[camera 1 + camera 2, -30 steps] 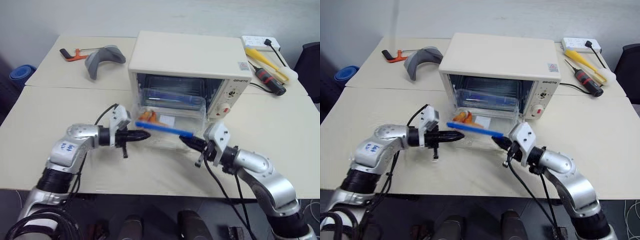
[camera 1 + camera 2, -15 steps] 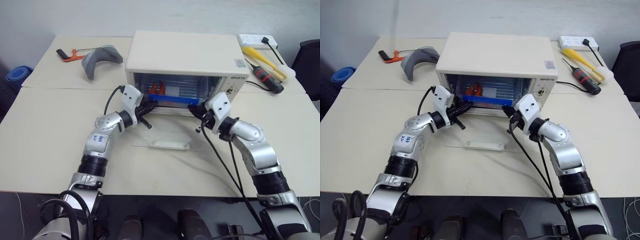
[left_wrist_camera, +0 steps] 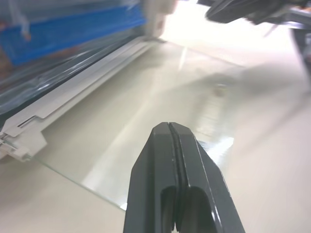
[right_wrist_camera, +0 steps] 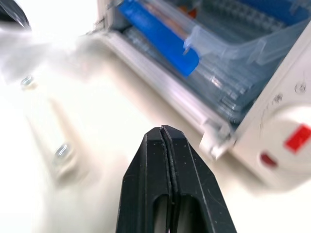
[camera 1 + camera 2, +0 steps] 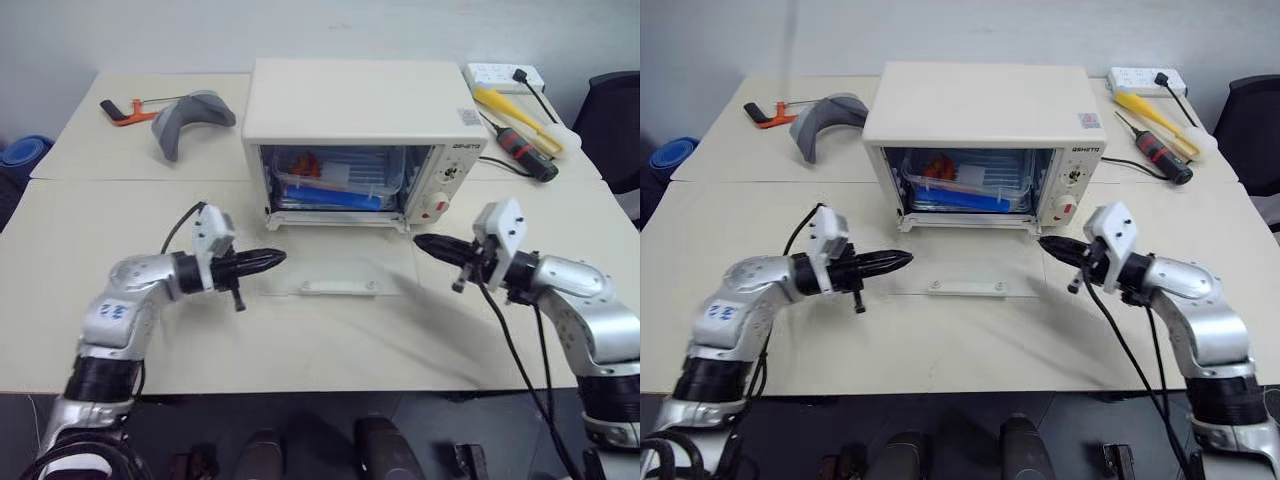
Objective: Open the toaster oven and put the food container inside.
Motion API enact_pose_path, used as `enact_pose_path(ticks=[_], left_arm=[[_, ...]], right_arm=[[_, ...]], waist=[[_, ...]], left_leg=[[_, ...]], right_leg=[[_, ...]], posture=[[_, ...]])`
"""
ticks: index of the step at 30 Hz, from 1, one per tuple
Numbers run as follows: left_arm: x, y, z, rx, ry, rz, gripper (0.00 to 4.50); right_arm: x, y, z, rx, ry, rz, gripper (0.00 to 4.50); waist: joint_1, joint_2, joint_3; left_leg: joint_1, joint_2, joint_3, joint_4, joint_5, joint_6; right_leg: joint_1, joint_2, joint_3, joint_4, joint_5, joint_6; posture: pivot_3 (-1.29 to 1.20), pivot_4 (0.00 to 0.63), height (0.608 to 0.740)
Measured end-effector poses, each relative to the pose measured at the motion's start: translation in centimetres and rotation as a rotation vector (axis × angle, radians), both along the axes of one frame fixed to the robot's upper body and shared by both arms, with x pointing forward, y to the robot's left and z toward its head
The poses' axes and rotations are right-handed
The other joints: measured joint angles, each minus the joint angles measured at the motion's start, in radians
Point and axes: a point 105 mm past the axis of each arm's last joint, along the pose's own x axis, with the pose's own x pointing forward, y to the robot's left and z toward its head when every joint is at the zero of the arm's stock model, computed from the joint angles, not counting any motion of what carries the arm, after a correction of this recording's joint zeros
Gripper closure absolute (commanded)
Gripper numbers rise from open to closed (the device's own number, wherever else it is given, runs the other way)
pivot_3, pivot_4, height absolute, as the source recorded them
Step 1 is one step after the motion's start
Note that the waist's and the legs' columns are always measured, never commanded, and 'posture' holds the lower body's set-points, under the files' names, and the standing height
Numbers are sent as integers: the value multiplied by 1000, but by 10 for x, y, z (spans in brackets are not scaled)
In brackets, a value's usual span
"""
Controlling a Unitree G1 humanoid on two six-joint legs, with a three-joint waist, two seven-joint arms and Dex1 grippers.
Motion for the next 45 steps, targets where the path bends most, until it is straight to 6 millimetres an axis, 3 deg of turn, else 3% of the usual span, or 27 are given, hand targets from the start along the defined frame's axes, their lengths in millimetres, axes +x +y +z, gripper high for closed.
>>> enact_pose_path(ticks=[3, 6, 9, 14, 16, 21, 24, 27, 29, 32, 35, 38, 40, 45], left_arm=[[-22, 27, -4, 54, 45, -35, 3265], [-34, 45, -3, 81, 59, -59, 2338], [-36, 54, -1, 92, 44, -58, 1407], [-29, 57, 10, 35, 11, 13, 34], [-30, 56, 18, 9, -12, 33, 34], [-36, 65, 24, -71, 18, 100, 34], [-36, 69, 31, -81, -4, 114, 34], [-29, 64, 56, -130, -80, 105, 34], [-27, 62, 64, -154, -111, 107, 34], [-23, 60, 54, -133, -134, 110, 34], [-24, 59, 38, -53, -147, 111, 0], [-33, 71, 9, 45, -107, 132, 0], [-38, 80, -10, 96, -76, 162, 0], [-51, 86, -33, 173, -91, 172, 0]], right_arm=[[4, -30, -18, -71, 35, -39, 4500], [8, -43, -47, -125, 85, -6, 4500], [11, -34, -66, -100, 110, 66, 4500], [5, 4, -68, -10, 95, 230, 4500], [1, 14, -62, 41, 84, 264, 4500], [-4, 25, -21, 186, -4, 282, 4500], [3, 34, 13, 299, -64, 272, 4500], [12, 46, 59, 409, -154, 290, 4500], [13, 49, 70, 420, -175, 303, 4500], [17, 46, 63, 412, -138, 270, 4500], [12, 34, 49, 329, -92, 259, 3906], [-14, 18, 13, 94, -62, 316, 2942], [-26, 14, -5, 68, -67, 335, 2264], [-50, 8, -23, 3, -135, 409, 641]], waist=[[4, 0, 0], [2, 0, 0], [-1, 1, 1], [-8, 1, 1], [-8, 1, 1], [-7, 1, 1], [-7, 2, 1], [-5, 2, 1], [-1, 2, 1], [-2, 2, 1], [-7, 2, 1], [-6, 2, 1], [-10, 2, 1], [-3, 2, 1]], left_leg=[[2, 0, 2, -1, 0, 0], [2, 0, 3, -2, 0, 0], [2, 0, 3, -1, 0, 0], [2, 2, 1, -1, 0, 0], [2, 2, 0, -1, 0, 0], [2, 2, -1, -2, 0, 0], [2, 2, -1, -1, 0, 0], [2, 2, -2, -1, 0, -1], [2, 1, -2, -2, 0, -1], [0, 0, -2, -2, 0, 0], [0, 1, 0, -3, 0, 0], [0, 2, 2, -4, 0, 0], [0, 2, 4, -6, 0, 0], [3, 2, 4, -1, 0, 0]], right_leg=[[1, 1, 1, 0, 0, 0], [0, 1, 1, 0, 0, 0], [0, 1, 1, 0, 0, 0], [0, 2, 0, 1, 0, 0], [0, 2, 1, 1, 0, 0], [-1, 2, 1, 1, 0, 0], [-1, 1, 1, 1, 0, -1], [-1, 1, 1, 1, 1, -1], [-1, 0, 0, 0, 1, -1], [-1, 0, -1, 1, 1, -1], [-2, 0, -1, 0, 1, -1], [-1, 2, -1, -1, 1, -1], [-2, 2, 0, -1, 1, -1], [0, 1, 1, 0, 1, -2]], posture=[[0, 150, 740], [0, 150, 740], [0, 150, 740], [0, 150, 740], [0, 150, 740], [0, 150, 740], [0, 150, 740], [0, 150, 740], [0, 150, 740], [0, 150, 740], [0, 150, 740], [0, 150, 740], [0, 150, 740], [0, 150, 740]])
